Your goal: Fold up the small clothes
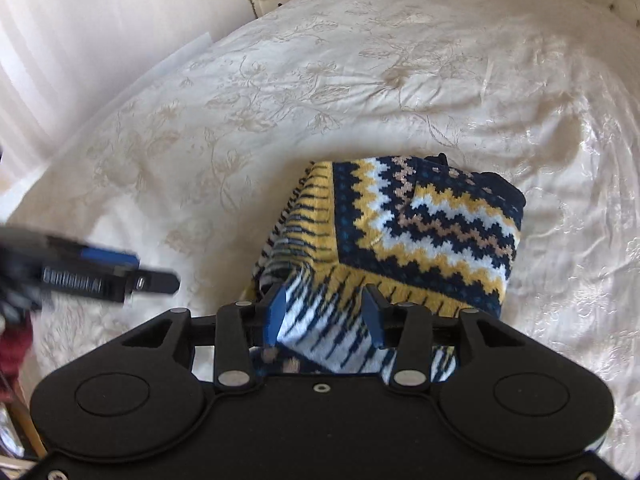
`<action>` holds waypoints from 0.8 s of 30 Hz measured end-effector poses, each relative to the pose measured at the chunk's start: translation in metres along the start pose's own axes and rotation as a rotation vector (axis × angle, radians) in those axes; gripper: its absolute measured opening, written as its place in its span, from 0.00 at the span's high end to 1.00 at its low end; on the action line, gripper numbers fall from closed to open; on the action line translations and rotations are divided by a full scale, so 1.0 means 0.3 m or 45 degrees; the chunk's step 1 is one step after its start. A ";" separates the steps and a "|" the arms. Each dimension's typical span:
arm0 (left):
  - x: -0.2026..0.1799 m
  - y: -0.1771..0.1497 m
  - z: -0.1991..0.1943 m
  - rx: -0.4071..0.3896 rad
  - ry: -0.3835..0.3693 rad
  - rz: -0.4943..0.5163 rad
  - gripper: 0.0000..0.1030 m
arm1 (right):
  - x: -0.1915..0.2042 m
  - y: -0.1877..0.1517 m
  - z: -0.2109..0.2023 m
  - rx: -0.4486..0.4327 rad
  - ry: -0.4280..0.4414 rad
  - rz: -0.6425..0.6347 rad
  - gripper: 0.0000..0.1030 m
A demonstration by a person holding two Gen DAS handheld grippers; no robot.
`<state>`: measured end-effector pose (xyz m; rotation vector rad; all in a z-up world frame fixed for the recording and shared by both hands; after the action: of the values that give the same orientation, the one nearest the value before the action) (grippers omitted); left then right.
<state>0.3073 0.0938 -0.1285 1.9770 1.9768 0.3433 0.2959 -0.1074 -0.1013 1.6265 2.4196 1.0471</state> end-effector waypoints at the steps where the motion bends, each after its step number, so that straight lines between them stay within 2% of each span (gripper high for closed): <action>1: -0.015 0.022 0.006 0.002 -0.021 0.009 0.35 | 0.023 -0.027 -0.005 0.009 -0.018 -0.051 0.46; 7: -0.090 0.111 0.047 0.045 -0.111 0.064 0.35 | 0.181 -0.153 0.040 0.051 -0.148 -0.382 0.29; 15: -0.127 0.147 0.107 0.171 -0.231 0.028 0.35 | 0.272 -0.221 0.191 0.114 -0.327 -0.701 0.29; 17: -0.136 0.146 0.124 0.205 -0.255 0.014 0.35 | 0.261 -0.222 0.216 0.130 -0.367 -0.722 0.38; 19: -0.153 0.143 0.143 0.236 -0.277 0.010 0.35 | 0.230 -0.203 0.209 0.129 -0.346 -0.620 0.77; 22: -0.179 0.143 0.171 0.268 -0.314 0.001 0.35 | 0.159 -0.159 0.147 0.042 -0.239 -0.347 0.84; 24: -0.199 0.148 0.193 0.282 -0.331 -0.004 0.35 | 0.140 -0.146 0.111 -0.005 -0.212 -0.271 0.84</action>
<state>0.3702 0.0315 -0.1608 2.0281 1.9175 -0.1348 0.2548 -0.0652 -0.1378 1.3573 2.4118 0.8472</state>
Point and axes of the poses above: each gripper's, at about its wrist camera, not at the fingertips, and z roughly the way its jaws point, x to its left, y to its top, the point moved 3 cm from there along z, roughly the way its jaws point, and after that the axes turned 12 degrees about y, right-handed, at the moved point
